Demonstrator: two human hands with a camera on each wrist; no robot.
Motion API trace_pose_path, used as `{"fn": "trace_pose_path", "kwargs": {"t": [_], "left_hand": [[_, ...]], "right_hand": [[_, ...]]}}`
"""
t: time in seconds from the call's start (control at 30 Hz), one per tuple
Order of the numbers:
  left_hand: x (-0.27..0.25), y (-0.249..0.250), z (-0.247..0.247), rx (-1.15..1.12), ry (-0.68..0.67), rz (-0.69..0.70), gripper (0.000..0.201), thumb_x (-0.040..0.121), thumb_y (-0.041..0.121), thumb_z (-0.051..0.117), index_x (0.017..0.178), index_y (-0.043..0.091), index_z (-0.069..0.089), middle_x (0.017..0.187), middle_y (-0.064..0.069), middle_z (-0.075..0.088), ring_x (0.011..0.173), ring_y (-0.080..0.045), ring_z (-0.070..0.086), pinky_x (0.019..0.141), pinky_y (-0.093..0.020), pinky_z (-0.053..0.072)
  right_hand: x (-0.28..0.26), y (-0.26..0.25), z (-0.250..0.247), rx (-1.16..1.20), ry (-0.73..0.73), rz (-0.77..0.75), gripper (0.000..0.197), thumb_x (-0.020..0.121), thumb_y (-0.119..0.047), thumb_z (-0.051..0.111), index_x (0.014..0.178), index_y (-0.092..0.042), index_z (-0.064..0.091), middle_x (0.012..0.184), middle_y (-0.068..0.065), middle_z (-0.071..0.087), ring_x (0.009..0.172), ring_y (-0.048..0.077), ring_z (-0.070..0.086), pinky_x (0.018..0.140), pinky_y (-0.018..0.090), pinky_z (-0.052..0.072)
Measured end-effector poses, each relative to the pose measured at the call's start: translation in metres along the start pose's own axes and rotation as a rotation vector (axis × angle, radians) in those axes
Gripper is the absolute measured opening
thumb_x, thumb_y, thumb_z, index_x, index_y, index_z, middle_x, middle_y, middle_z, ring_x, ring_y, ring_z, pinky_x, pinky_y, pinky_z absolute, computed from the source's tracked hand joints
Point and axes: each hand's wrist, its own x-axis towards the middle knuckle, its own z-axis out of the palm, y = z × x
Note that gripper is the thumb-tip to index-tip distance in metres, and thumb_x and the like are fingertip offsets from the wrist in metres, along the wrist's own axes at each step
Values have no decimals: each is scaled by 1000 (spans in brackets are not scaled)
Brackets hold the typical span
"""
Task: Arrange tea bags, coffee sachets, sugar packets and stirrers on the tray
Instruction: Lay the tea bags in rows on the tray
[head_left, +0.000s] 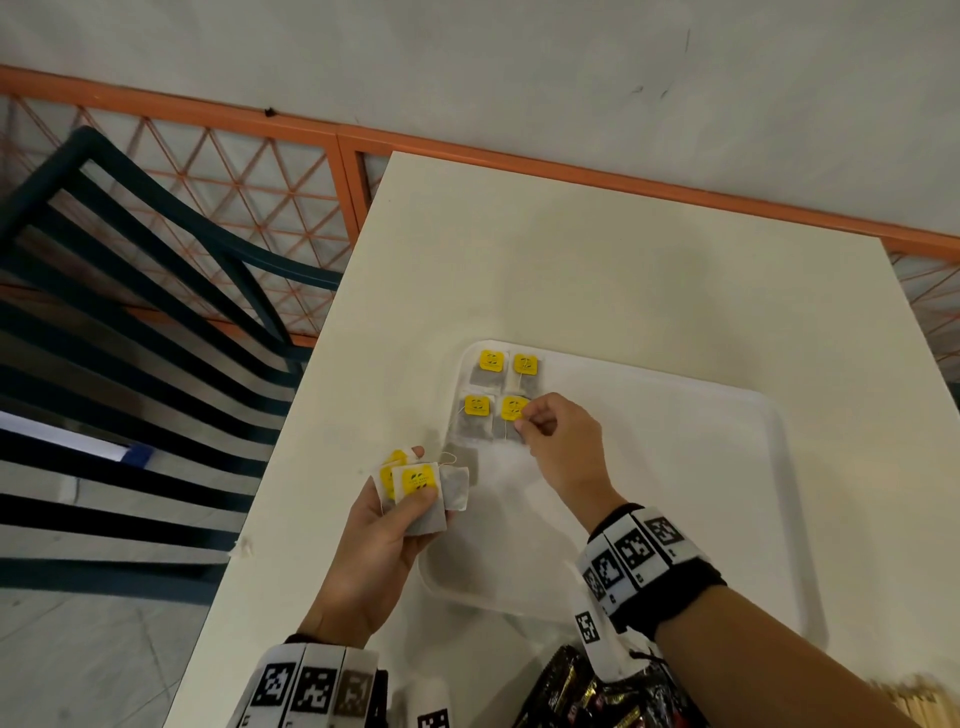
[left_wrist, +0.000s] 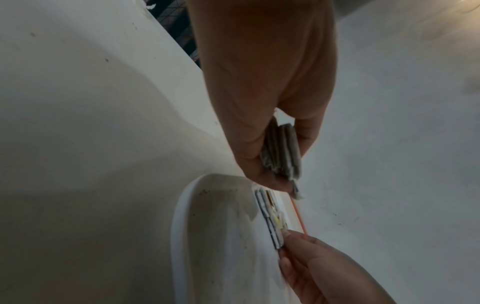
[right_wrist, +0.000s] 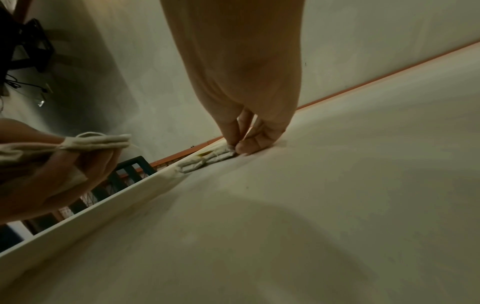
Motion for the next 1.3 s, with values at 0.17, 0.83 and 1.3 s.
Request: {"fn": "trace_pose_path", "kwargs": {"t": [0.17,0.83,1.3], "left_hand": [[1,-1,1,27,5,15,33,89,-2,50,109,23,57,99,0,68,84,-10,68,65,-20,57],[-6,0,0,-11,-4,1,31,91,2,42,113,15,60,103,-5,68,95,-21,63,69,-27,58],[-7,-2,-18,55,161,51,28,92,-1,45,111,16,57,97,-1,64,90,-15,62,70,-24,57]], "right_hand": [[-10,-3,-5,-81,63,-54,8,80,-12,68,85,-8,63,87,6,60,62,6,50,61,1,37],[-62,-38,0,291,-320,77,17,82,-9,66,77,-23,58,79,-7,62,66,2,54,66,19,45],[-50,-26,7,222,-286,270,21,81,2,61,78,-16,51,64,4,61,53,14,58,57,22,51]]}}
